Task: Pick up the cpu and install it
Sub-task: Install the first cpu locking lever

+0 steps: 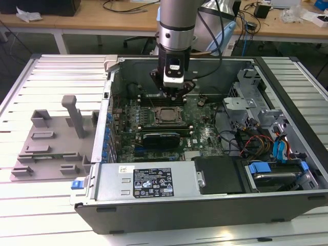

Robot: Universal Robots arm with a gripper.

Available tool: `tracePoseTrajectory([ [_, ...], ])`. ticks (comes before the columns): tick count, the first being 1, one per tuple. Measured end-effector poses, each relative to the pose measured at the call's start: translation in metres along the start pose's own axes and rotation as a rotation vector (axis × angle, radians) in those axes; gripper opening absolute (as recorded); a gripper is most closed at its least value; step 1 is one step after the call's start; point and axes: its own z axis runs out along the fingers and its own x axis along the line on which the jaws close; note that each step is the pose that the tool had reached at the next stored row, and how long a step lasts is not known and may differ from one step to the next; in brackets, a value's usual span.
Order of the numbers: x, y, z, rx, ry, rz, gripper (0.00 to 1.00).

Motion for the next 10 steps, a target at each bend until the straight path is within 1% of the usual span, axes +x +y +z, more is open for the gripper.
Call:
tracePoseTrajectory([
  [5, 0.0000, 0.0000, 0.0000, -0.0020, -0.0023, -0.052, 0.11],
  [7, 0.0000, 0.0000, 0.0000, -0.0062, -0.0073, -0.163, 0.11],
  [10, 0.0000, 0.0000, 0.0000, -0.0072, -0.0085, -0.191, 0.11],
])
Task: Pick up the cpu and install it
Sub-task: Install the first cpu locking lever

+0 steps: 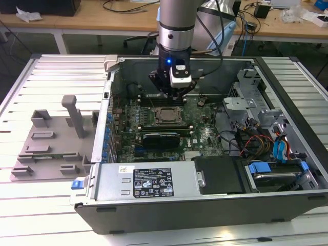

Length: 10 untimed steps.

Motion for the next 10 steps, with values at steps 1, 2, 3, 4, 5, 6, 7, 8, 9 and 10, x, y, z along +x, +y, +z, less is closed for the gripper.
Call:
tracePoseTrajectory([
  [1, 0.0000, 0.0000, 0.0000, -0.0003, -0.0003, -0.006, 0.11],
  [2, 0.0000, 0.0000, 0.0000, -0.0005, -0.0006, -0.012, 0.11],
  [3, 0.0000, 0.0000, 0.0000, -0.0008, -0.0009, -0.019, 0.11],
  [4, 0.0000, 0.0000, 0.0000, -0.0011, -0.0012, -0.026, 0.11],
  [5, 0.0000, 0.0000, 0.0000, -0.0012, -0.0014, -0.032, 0.11],
  [6, 0.0000, 0.0000, 0.0000, -0.0017, -0.0019, -0.042, 0.11],
  [7, 0.0000, 0.0000, 0.0000, -0.0019, -0.0022, -0.049, 0.11],
  [8, 0.0000, 0.0000, 0.0000, -0.0021, -0.0025, -0.056, 0.11],
  [9, 0.0000, 0.0000, 0.0000, -0.0025, -0.0028, -0.062, 0.11],
  [10, 0.0000, 0.0000, 0.0000, -0.0028, -0.0032, -0.072, 0.11],
])
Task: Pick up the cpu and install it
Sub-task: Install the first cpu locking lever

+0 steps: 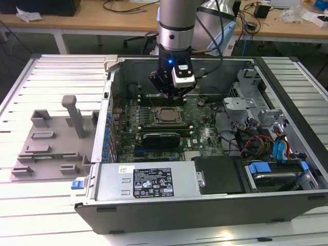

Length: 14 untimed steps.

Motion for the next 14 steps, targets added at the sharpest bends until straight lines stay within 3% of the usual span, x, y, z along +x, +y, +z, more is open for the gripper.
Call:
tracePoseTrajectory([
  [14, 0.0000, 0.0000, 0.0000, -0.0056, -0.0066, -0.147, 0.11],
])
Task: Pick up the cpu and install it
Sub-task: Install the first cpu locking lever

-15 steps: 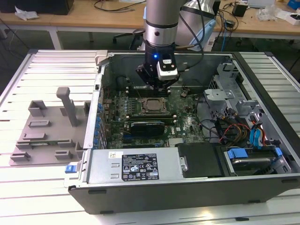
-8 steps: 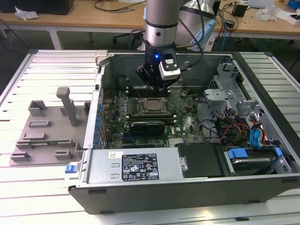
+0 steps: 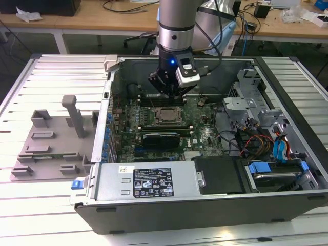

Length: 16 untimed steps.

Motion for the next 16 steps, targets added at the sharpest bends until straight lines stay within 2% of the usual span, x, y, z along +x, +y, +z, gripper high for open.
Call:
tracePoseTrajectory([
  [13, 0.0000, 0.0000, 0.0000, -0.0041, -0.0048, -0.107, 0.11],
  [16, 0.0000, 0.0000, 0.0000, -0.0055, -0.0064, -0.144, 0.11],
])
